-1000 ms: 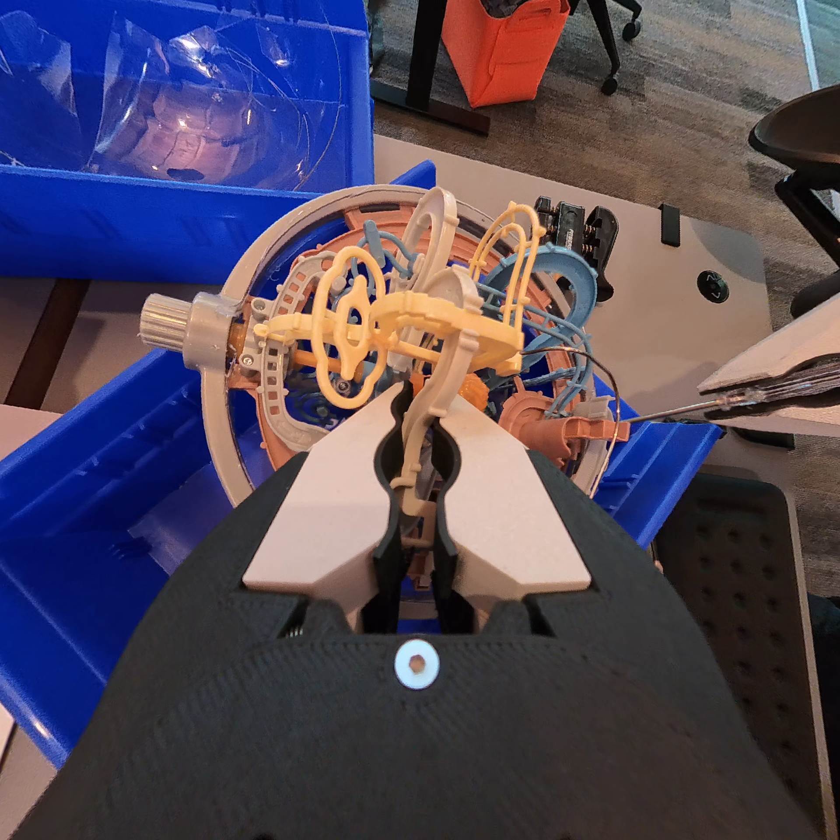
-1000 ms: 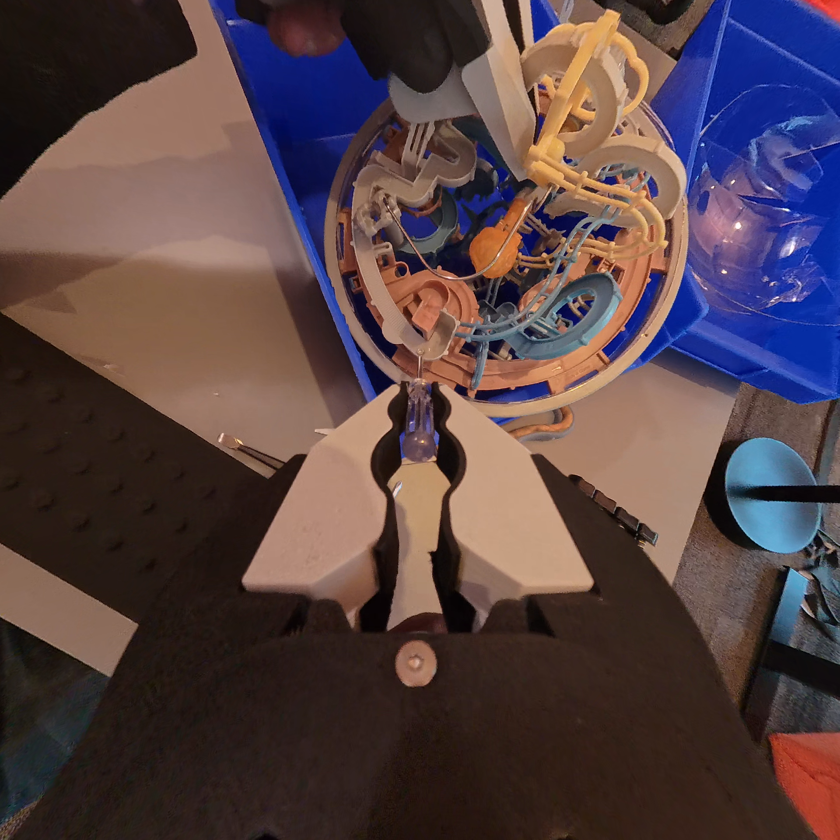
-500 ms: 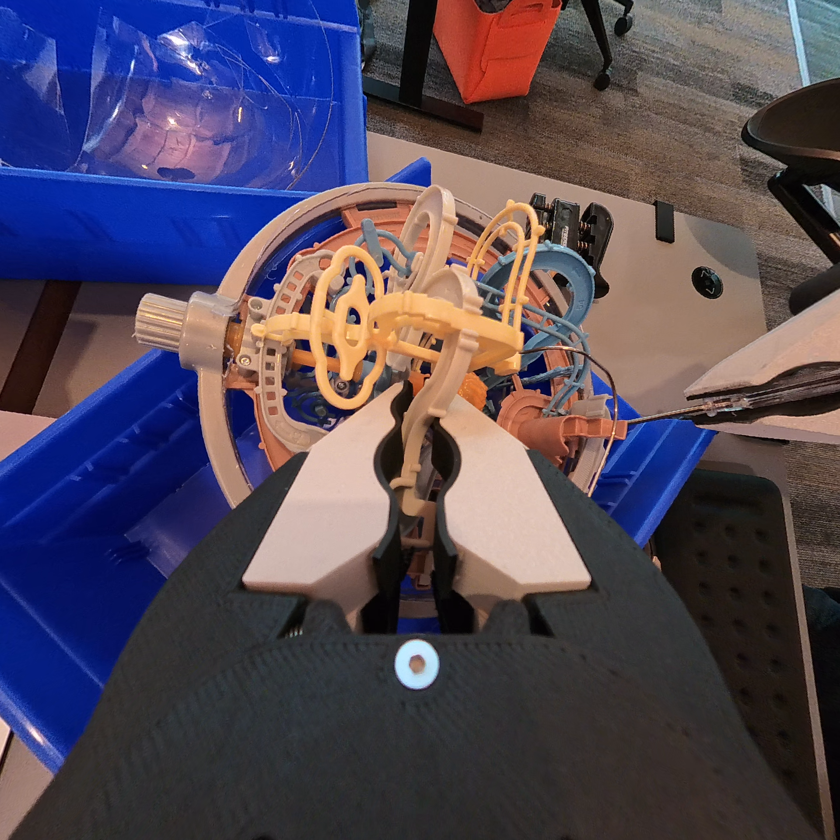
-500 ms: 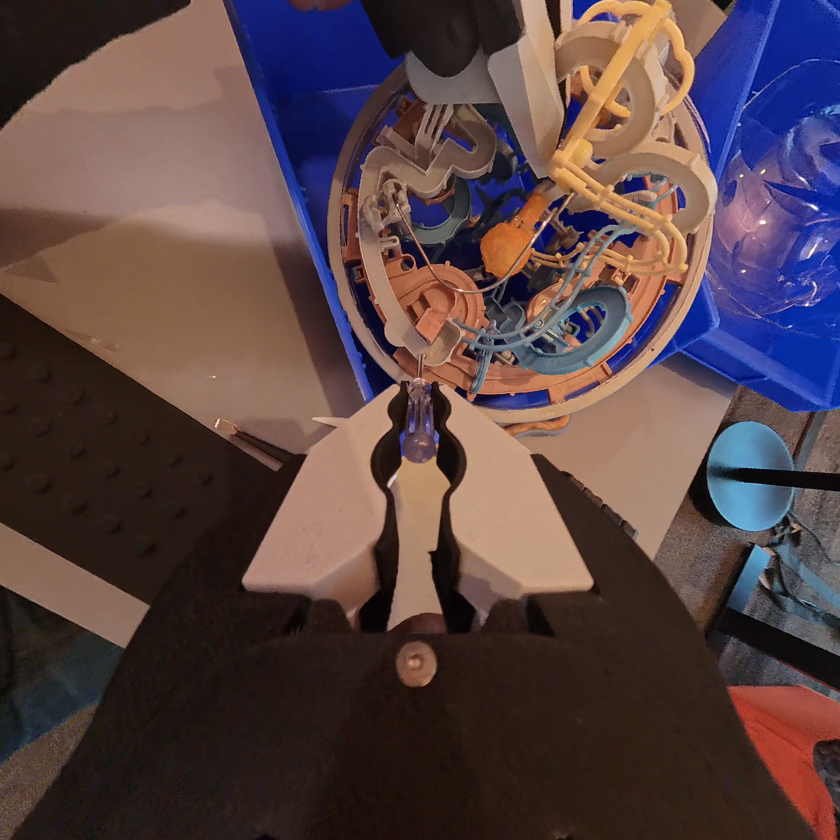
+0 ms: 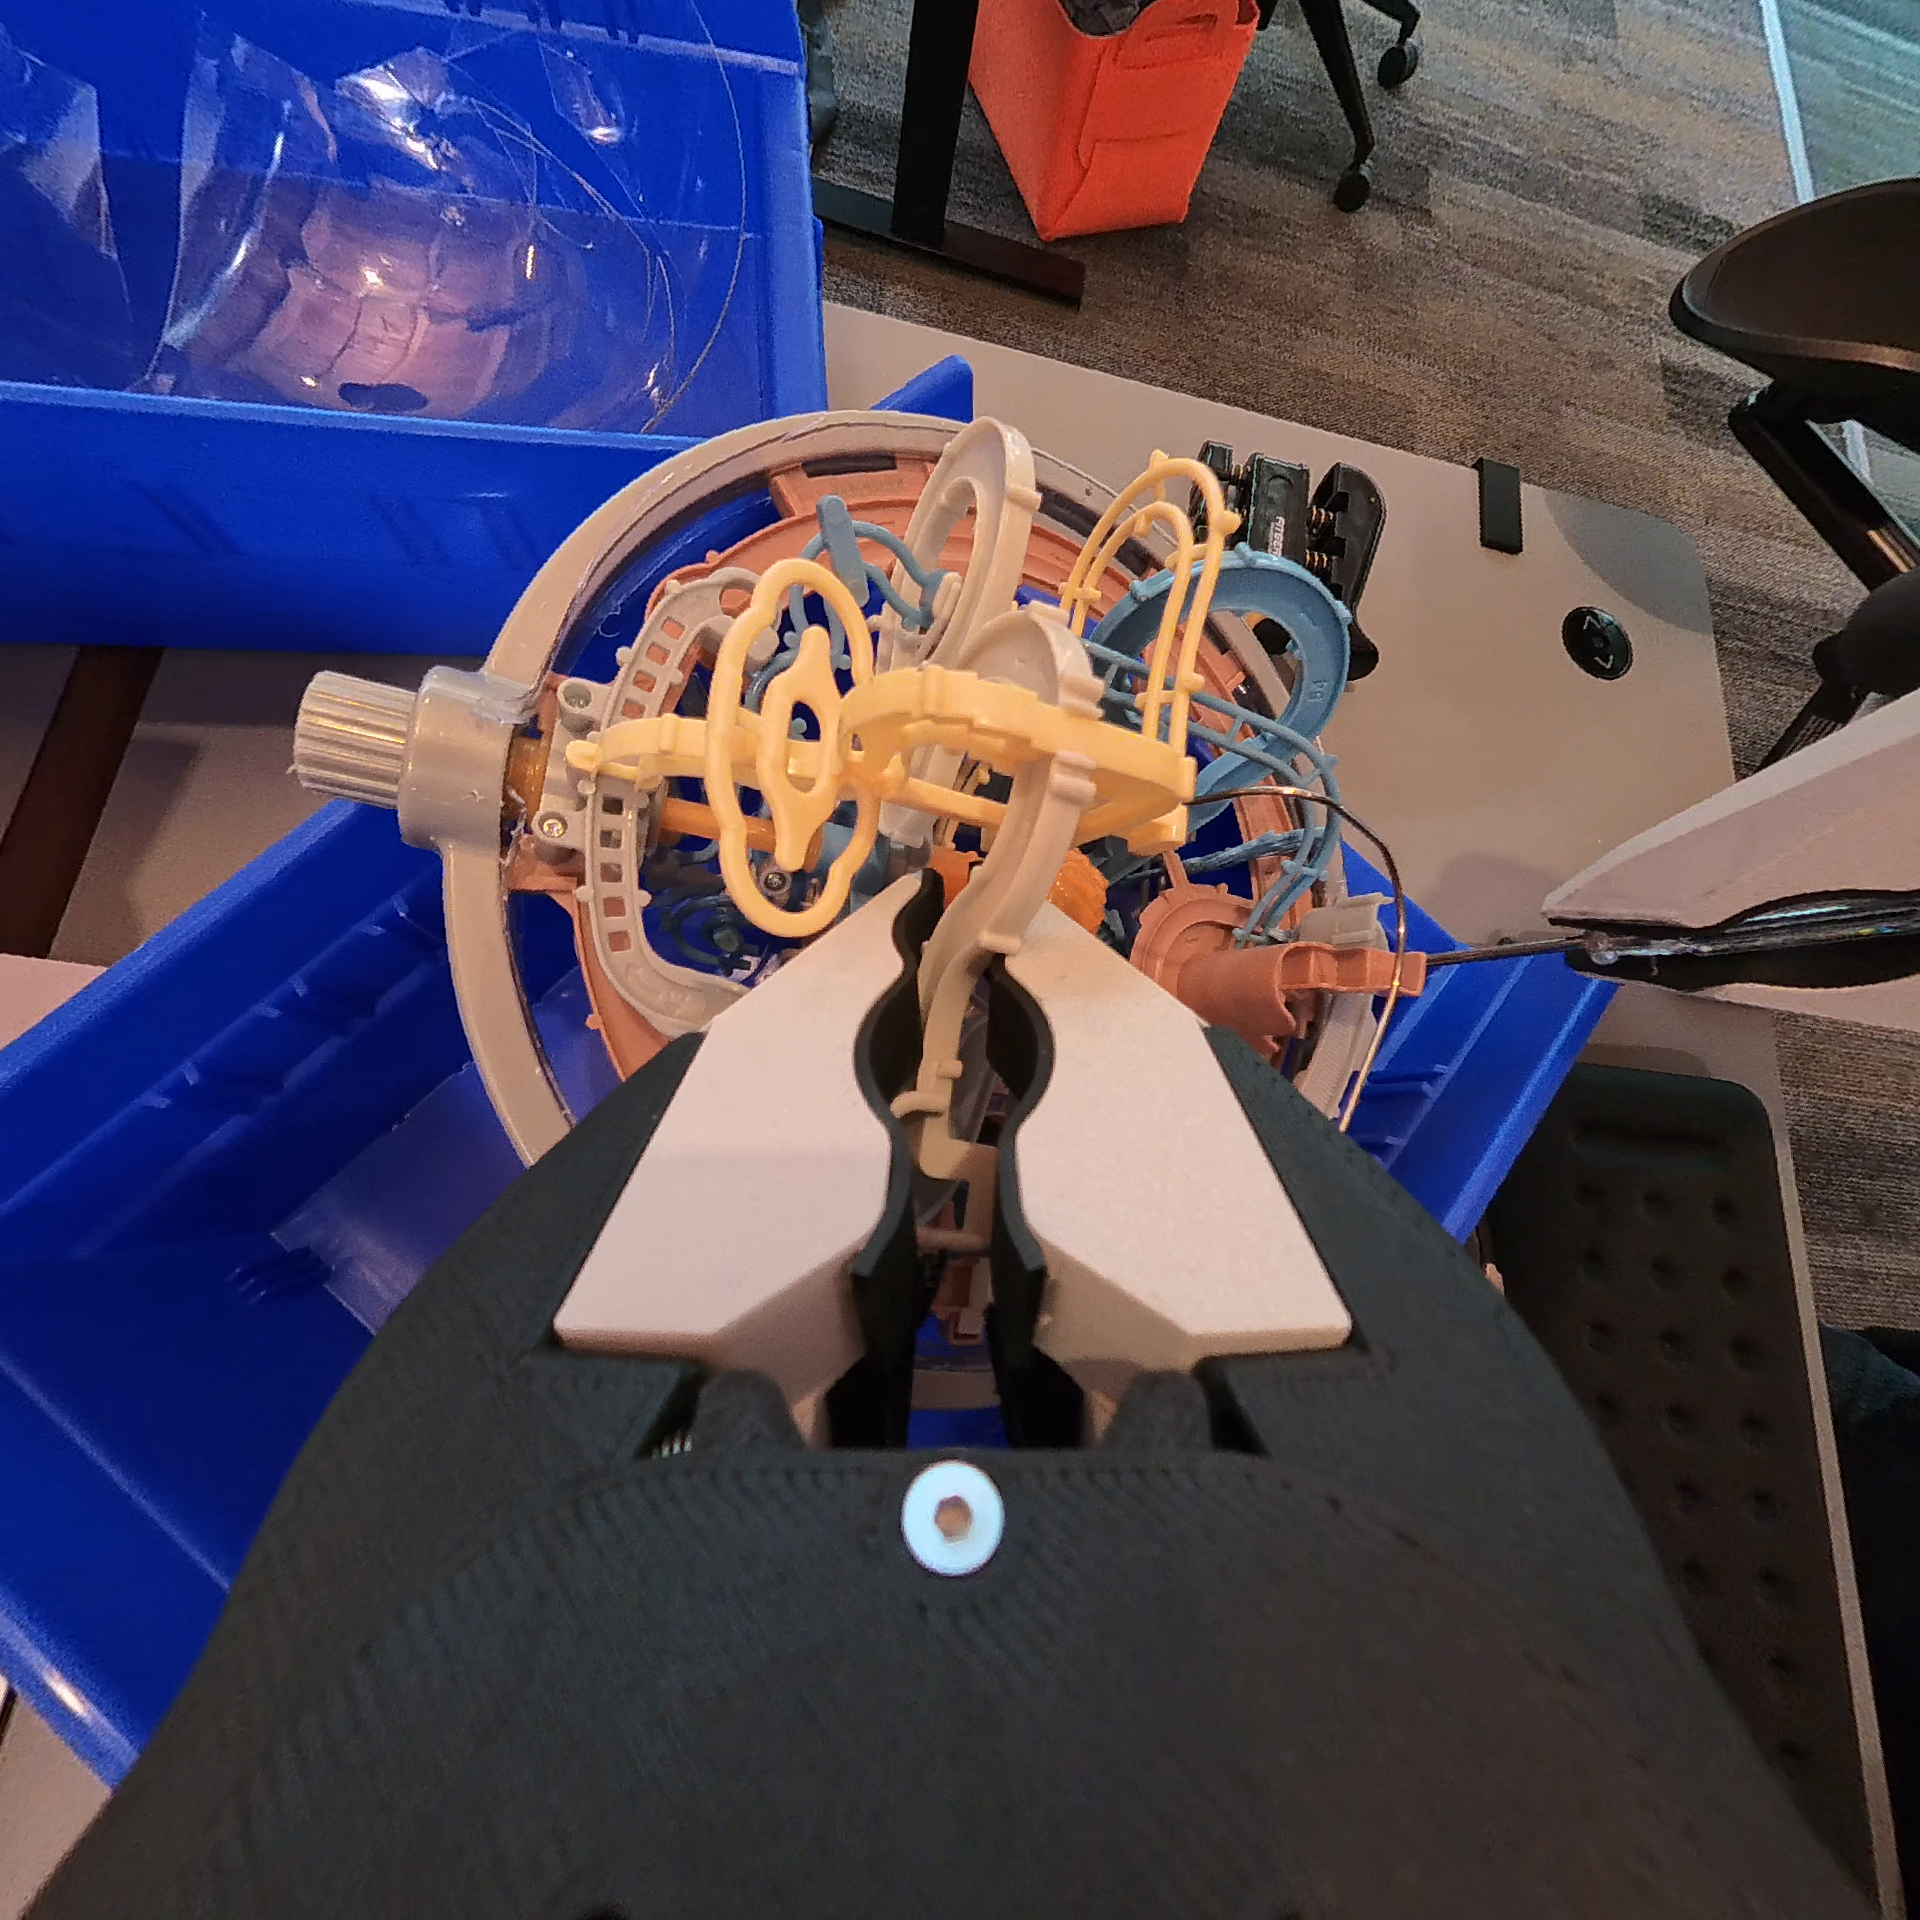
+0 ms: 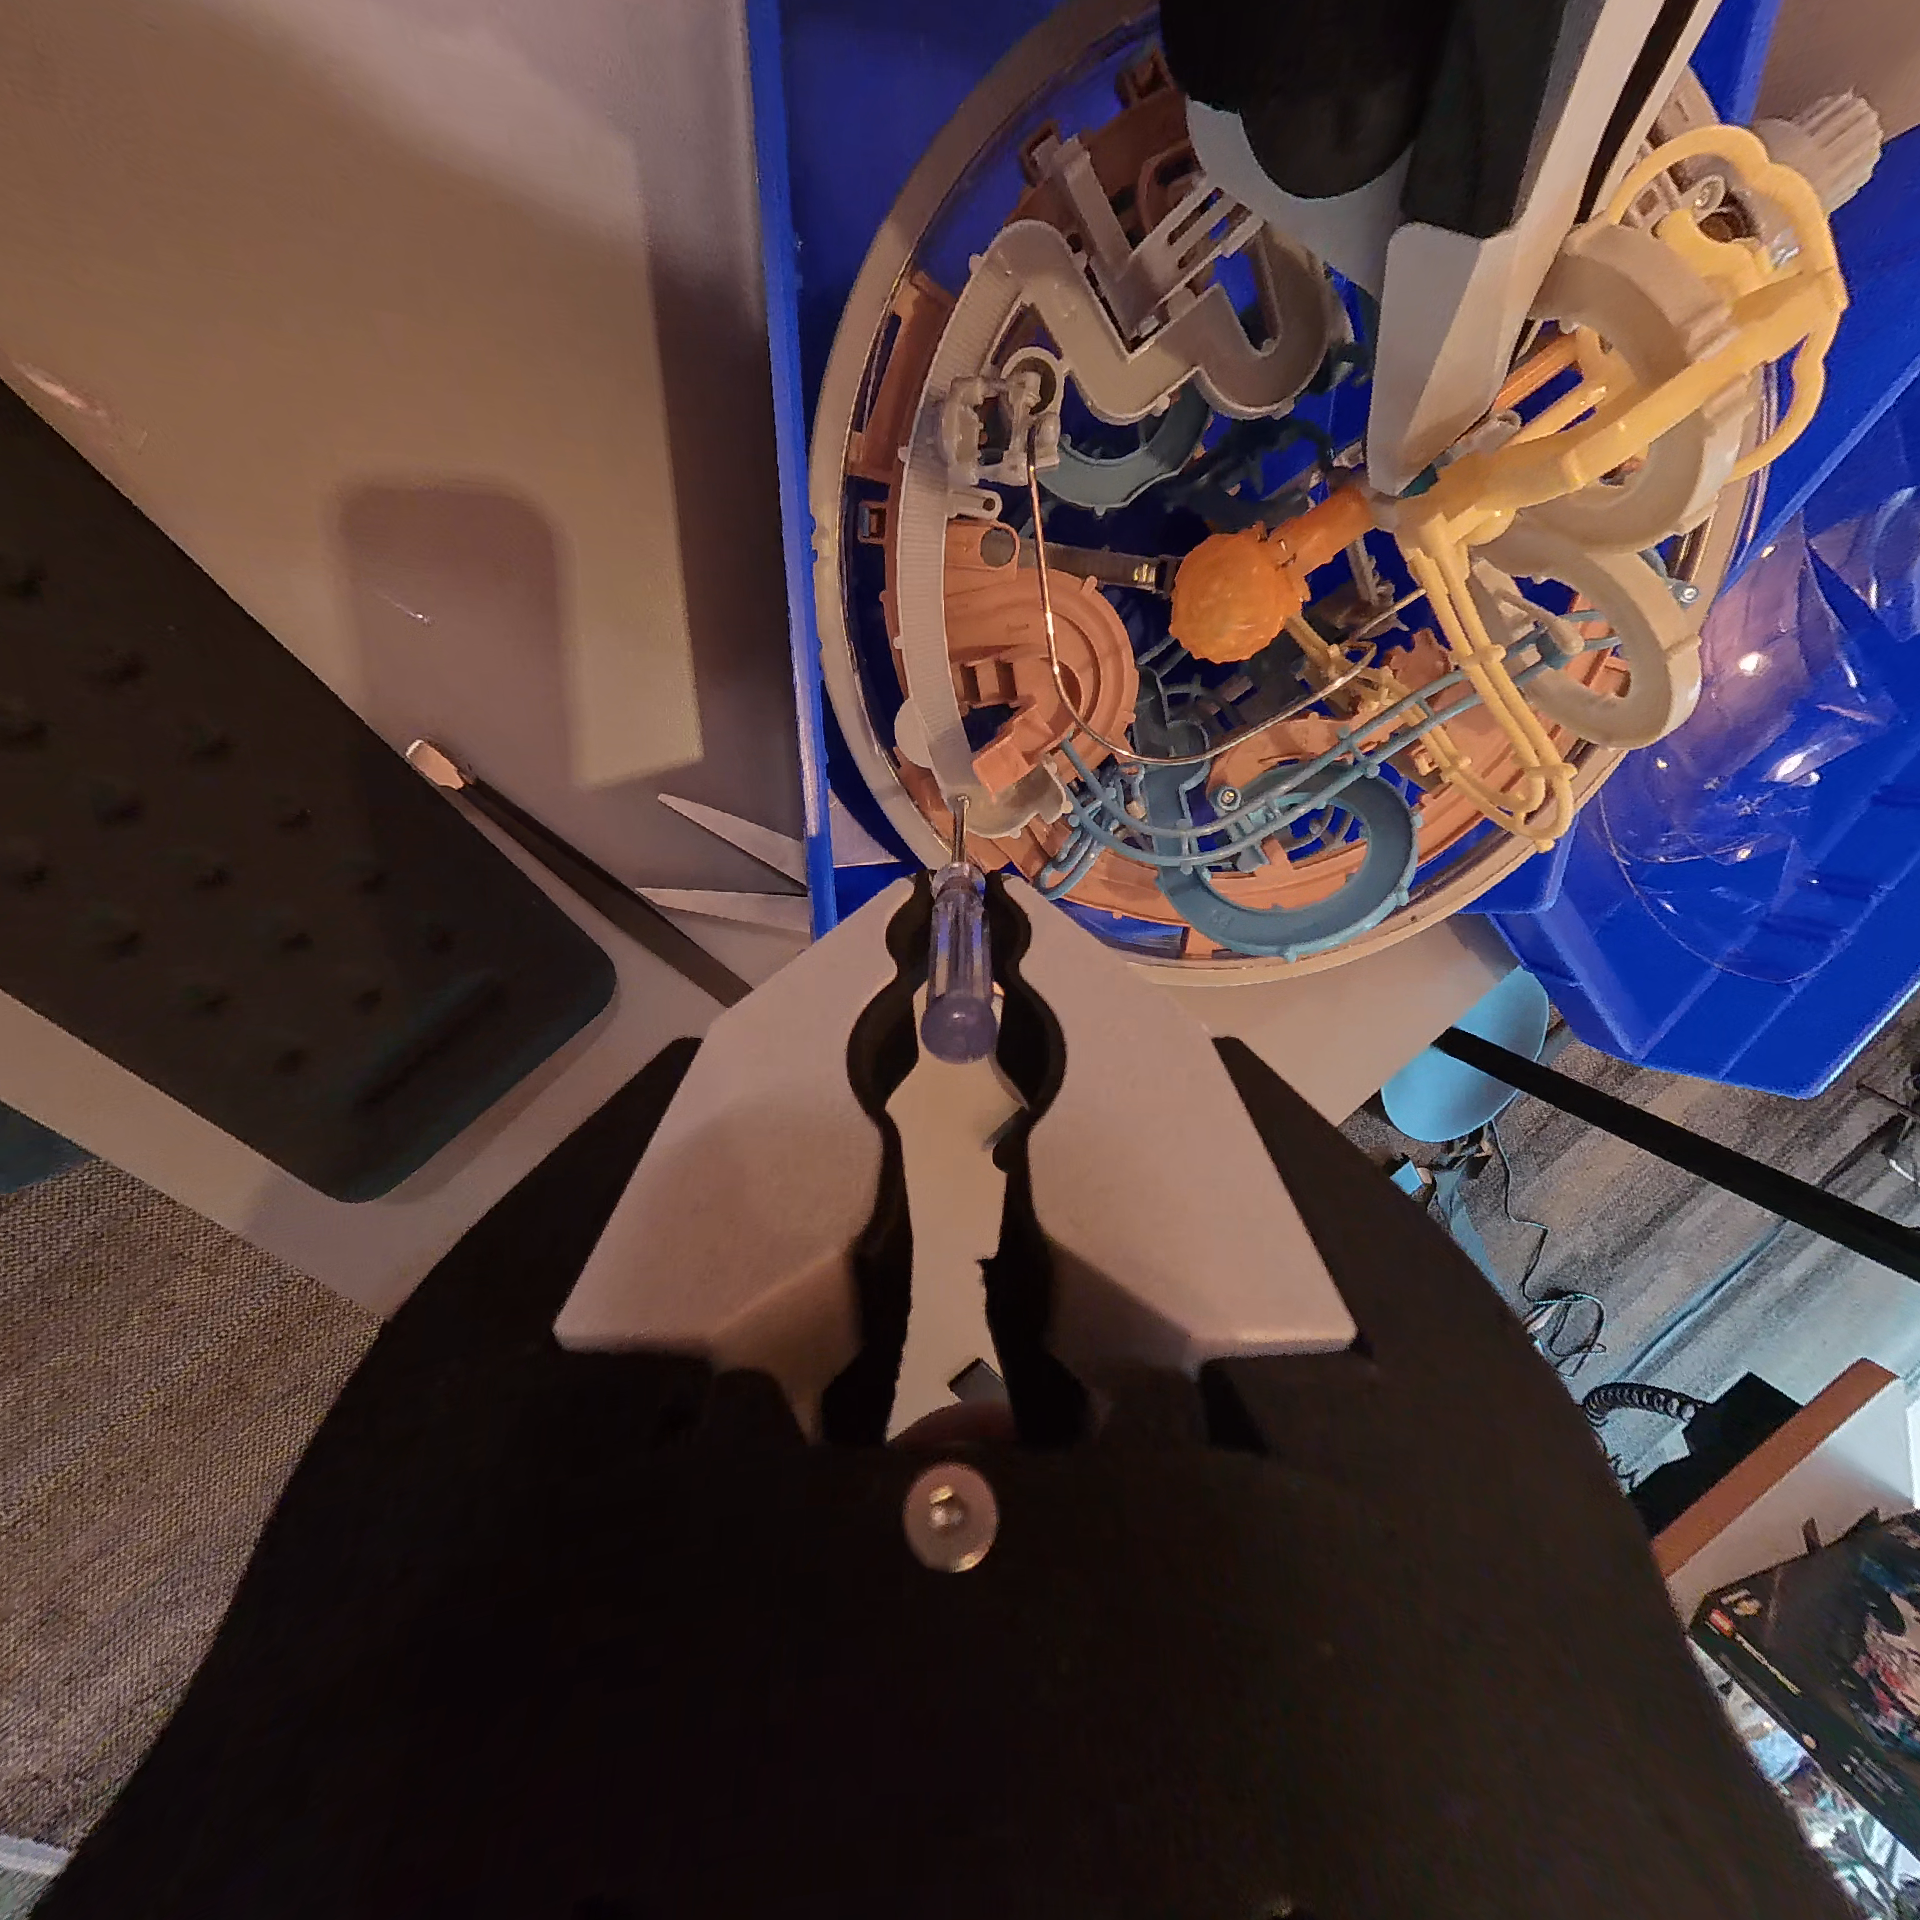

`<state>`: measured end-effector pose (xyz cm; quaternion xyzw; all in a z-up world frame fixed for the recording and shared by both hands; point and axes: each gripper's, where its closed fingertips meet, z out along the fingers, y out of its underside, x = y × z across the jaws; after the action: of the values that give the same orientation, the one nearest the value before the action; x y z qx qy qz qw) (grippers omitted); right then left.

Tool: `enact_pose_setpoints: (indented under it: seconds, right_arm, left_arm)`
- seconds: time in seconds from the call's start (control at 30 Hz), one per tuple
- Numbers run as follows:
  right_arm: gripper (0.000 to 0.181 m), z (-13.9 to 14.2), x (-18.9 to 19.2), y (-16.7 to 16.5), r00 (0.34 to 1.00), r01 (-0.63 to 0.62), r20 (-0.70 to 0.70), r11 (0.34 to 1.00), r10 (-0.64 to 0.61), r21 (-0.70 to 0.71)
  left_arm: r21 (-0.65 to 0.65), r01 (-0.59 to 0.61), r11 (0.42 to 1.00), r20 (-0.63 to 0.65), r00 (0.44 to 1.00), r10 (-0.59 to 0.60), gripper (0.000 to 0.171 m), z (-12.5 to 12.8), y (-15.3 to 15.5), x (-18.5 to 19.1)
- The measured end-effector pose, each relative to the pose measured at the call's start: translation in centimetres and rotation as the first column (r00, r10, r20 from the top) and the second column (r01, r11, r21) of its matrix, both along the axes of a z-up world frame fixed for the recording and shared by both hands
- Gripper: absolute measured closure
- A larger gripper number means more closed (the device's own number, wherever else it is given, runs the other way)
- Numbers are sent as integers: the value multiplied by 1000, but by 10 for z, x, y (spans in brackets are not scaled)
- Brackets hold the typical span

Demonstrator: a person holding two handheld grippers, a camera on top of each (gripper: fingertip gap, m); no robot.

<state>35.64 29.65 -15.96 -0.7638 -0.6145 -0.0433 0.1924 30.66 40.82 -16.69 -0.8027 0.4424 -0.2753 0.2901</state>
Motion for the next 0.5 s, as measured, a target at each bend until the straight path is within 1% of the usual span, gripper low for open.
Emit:
enact_pose_setpoints:
  seconds: [0.07,0.27,0.4,0.5]
  right_arm:
    - [175,0,1,0,1000,20,-17,1000,-20,-5]
    - [174,-1,3,0,987,133,-86,991,-133,-10]
    - [174,-2,3,0,985,148,-88,989,-148,3]
    - [174,-2,2,-1,994,98,-43,995,-97,22]
  left_arm:
    - [-2,3,1000,1,1000,-3,168,0,0,0]
    - [-4,3,1000,1,1000,-3,168,0,0,0]
    - [-2,2,1000,-2,1000,-2,168,-1,0,0]
    - [-3,2,1000,1,1000,-2,168,-1,0,0]
